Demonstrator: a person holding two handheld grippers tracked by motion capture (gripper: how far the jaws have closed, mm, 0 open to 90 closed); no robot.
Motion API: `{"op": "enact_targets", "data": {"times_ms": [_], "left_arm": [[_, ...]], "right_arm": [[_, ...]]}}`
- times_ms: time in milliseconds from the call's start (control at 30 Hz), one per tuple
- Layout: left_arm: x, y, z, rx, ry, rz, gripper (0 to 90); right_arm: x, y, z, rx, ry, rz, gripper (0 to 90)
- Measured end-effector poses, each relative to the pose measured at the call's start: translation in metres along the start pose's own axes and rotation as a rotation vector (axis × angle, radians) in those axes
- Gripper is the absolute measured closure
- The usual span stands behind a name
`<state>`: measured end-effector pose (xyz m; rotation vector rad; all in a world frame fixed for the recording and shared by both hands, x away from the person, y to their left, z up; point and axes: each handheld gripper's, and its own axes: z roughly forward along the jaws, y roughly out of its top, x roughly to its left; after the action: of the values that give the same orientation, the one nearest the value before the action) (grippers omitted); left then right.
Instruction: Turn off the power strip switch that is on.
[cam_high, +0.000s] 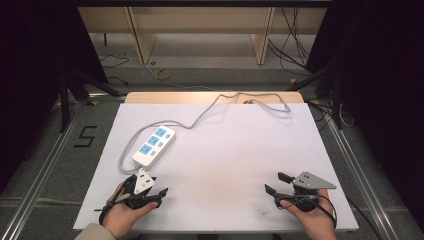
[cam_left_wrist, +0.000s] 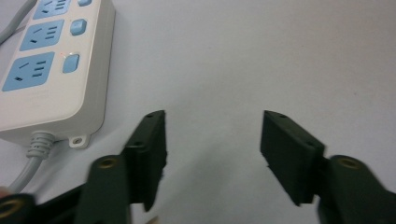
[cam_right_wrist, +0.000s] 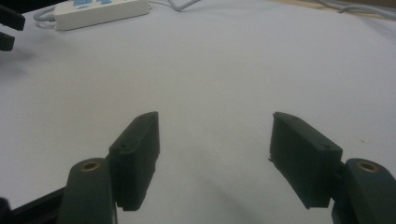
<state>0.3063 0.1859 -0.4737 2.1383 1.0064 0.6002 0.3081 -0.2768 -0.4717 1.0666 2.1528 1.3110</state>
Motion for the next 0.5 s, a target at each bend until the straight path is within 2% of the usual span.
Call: {"op": "enact_targets", "data": {"times_ms": [100, 167, 333, 433, 500], "left_arm": [[-0.0004, 0.0014, -0.0026, 0.01, 0.006, 0.046, 75.2], [0.0001, 0.0015, -0.004, 0.027, 0.002, 0.063, 88.3], [0.0008, 0.0014, -0.0052, 0.055, -0.012, 0.053, 89.5], [0.0009, 0.0041, -0.0067, 0.065, -0.005, 0.052, 89.5], [0.0012, 0.0054, -0.0066, 0.073, -0.007, 0.033, 89.5]], "right_arm": [[0.0002, -0.0003, -0.0003, 0.001, 0.0, 0.0, 34.3], [0.0002, 0.0, -0.0005, 0.0, -0.002, -0.002, 34.3], [0.0016, 0.0006, 0.0002, 0.003, -0.001, -0.001, 34.3], [0.0021, 0.0004, 0.0007, 0.005, 0.0, -0.001, 34.3], [0.0021, 0.0002, 0.0007, 0.005, 0.001, -0.002, 34.3]]}}
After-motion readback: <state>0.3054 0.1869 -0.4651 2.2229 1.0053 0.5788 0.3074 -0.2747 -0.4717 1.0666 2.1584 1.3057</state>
